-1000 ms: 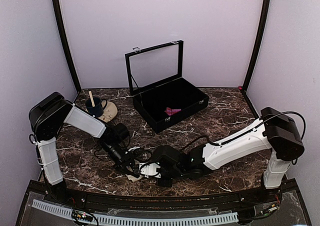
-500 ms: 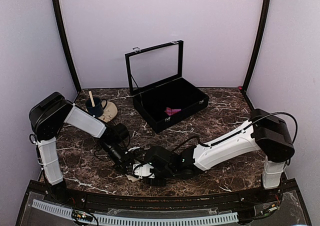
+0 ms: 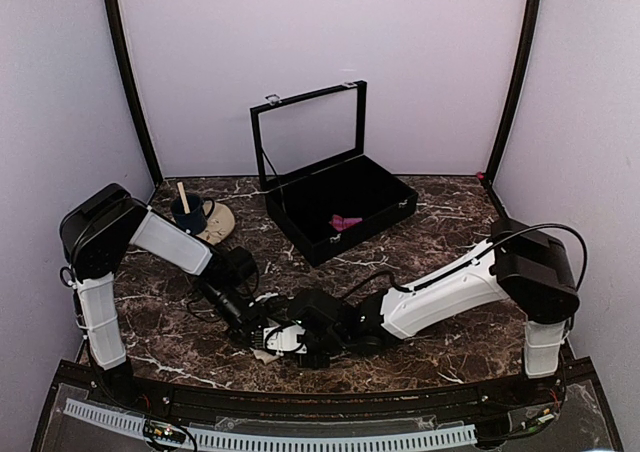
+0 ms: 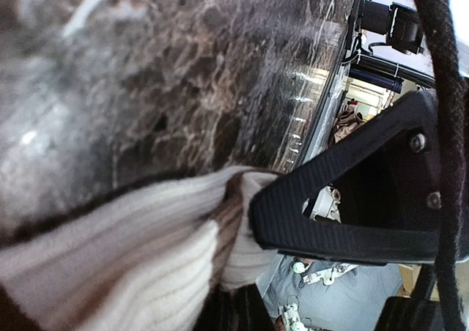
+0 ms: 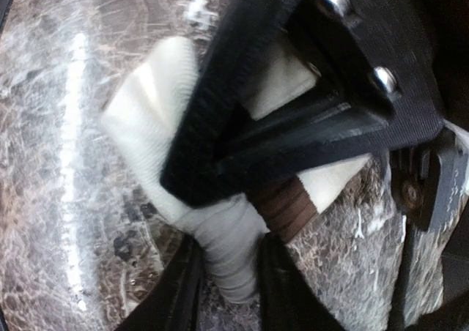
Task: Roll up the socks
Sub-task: Roll the sock at the center of the board.
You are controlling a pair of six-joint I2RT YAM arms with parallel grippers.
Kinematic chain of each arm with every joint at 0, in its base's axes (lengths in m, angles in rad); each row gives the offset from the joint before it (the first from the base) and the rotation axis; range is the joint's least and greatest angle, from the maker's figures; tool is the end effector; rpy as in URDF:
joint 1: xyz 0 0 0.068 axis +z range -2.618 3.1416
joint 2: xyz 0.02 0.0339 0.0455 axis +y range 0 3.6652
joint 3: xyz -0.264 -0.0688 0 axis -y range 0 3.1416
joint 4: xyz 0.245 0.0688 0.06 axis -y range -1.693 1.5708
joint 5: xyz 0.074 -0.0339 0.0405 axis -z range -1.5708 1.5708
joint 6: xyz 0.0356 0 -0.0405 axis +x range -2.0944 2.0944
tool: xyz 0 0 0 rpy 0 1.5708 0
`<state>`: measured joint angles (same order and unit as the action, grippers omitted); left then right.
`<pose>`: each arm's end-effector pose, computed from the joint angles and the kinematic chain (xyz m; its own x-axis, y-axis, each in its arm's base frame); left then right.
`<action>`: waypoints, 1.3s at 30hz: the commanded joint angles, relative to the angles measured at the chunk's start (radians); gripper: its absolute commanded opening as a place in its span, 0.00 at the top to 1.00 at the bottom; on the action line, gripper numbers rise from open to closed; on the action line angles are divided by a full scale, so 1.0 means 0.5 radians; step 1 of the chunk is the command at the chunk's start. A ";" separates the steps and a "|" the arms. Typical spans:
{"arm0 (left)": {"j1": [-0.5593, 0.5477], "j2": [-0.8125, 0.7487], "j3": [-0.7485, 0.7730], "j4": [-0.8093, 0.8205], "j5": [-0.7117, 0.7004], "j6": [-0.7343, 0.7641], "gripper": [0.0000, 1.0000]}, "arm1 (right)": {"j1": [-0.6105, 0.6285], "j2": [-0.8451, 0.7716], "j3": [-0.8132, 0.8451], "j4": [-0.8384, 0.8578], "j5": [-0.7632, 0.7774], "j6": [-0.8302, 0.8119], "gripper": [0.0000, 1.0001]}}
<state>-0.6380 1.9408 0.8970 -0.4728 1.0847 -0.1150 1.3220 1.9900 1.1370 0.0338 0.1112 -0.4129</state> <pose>0.2186 -0.2013 0.0876 -0.8332 0.5510 0.0475 0.2226 0.4127 -0.8832 0.1044 0.3949 0.1296 0.2142 -0.7763 -0.5929 -0.9374 0.0073 -0.3482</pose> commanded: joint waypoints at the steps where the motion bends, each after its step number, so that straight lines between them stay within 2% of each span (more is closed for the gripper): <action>1: 0.033 0.018 0.030 -0.078 -0.034 0.047 1.00 | -0.038 0.062 0.011 -0.054 -0.024 -0.005 0.80; 8: 0.034 0.012 0.081 -0.138 -0.056 0.094 0.99 | -0.053 0.085 0.016 -0.171 -0.149 0.023 1.00; 15: 0.107 -0.108 0.081 -0.154 -0.197 0.063 0.72 | -0.063 0.124 0.130 -0.336 -0.220 0.119 1.00; 19: 0.149 -0.248 0.042 -0.098 -0.272 -0.012 0.65 | -0.066 0.129 0.144 -0.389 -0.136 0.250 1.00; 25: 0.165 -0.472 -0.047 0.019 -0.538 -0.163 0.62 | -0.069 0.130 0.224 -0.518 -0.037 0.568 1.00; 31: 0.169 -0.744 -0.150 0.153 -0.989 -0.368 0.61 | -0.053 0.156 0.388 -0.759 0.022 0.929 1.00; 39: 0.167 -1.259 -0.467 0.482 -1.476 -0.722 0.63 | -0.047 0.239 0.688 -1.177 -0.133 1.243 1.00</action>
<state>-0.5583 1.4307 0.7502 -0.3351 0.5056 -0.3546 1.2961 2.0716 1.4166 -0.3874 0.0849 0.1001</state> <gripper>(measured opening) 0.378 0.029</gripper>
